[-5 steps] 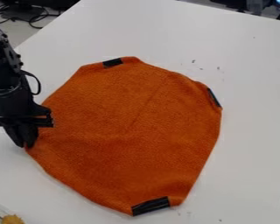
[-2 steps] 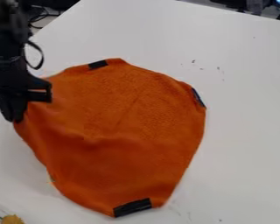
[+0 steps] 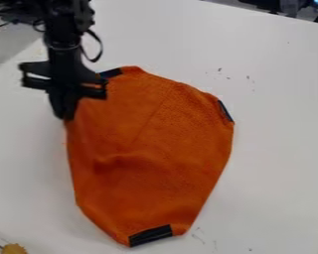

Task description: Fold the cloth from left to right

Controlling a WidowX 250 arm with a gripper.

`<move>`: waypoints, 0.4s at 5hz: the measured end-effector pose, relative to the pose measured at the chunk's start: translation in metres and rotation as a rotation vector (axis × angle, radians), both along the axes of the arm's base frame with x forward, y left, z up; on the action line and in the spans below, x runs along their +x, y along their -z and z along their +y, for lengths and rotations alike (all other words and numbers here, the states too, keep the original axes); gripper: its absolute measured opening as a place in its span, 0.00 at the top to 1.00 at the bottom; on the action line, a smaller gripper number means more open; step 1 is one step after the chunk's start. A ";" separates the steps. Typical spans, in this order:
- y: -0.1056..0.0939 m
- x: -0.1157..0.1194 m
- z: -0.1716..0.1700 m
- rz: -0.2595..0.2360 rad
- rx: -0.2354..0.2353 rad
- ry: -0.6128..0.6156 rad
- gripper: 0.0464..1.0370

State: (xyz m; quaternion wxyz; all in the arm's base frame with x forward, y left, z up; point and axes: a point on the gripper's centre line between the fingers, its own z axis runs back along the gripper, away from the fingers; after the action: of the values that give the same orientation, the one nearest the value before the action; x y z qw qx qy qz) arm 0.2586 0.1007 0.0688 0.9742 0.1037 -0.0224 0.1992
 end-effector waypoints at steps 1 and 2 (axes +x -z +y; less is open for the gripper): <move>0.007 0.031 -0.018 -0.014 -0.037 0.066 0.97; 0.021 0.054 -0.033 -0.040 -0.094 0.113 0.97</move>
State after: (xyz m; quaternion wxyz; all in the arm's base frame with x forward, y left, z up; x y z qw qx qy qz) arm 0.3121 0.0673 0.0483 0.9871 0.0523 -0.0381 0.1466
